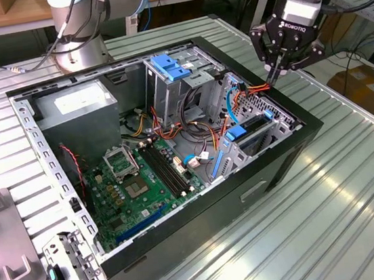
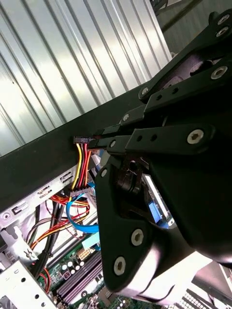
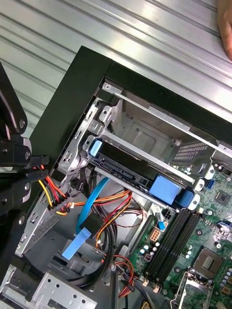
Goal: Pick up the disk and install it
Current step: 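Insert the first disk wire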
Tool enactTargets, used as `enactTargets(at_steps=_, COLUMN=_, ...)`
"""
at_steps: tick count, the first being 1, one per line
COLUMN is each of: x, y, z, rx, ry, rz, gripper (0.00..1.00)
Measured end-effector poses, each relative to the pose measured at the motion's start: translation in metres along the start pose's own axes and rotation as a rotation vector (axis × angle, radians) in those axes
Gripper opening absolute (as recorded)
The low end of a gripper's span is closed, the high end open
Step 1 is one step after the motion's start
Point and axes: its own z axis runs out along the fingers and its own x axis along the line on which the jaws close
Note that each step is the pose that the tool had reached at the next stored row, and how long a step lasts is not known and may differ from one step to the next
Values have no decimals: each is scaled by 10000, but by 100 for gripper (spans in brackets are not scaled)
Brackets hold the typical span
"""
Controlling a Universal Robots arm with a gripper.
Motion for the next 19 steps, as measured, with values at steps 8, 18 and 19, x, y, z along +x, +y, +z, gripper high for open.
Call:
enactTargets(at_steps=8, x=0, y=0, z=0, rx=0, ry=0, rz=-1, gripper=25)
enactTargets(at_steps=18, x=6, y=-12, z=1, rx=1, ry=-1, rz=-25, gripper=25)
enactTargets(at_steps=19, x=10, y=-18, z=1, rx=1, ry=-1, rz=-25, gripper=25)
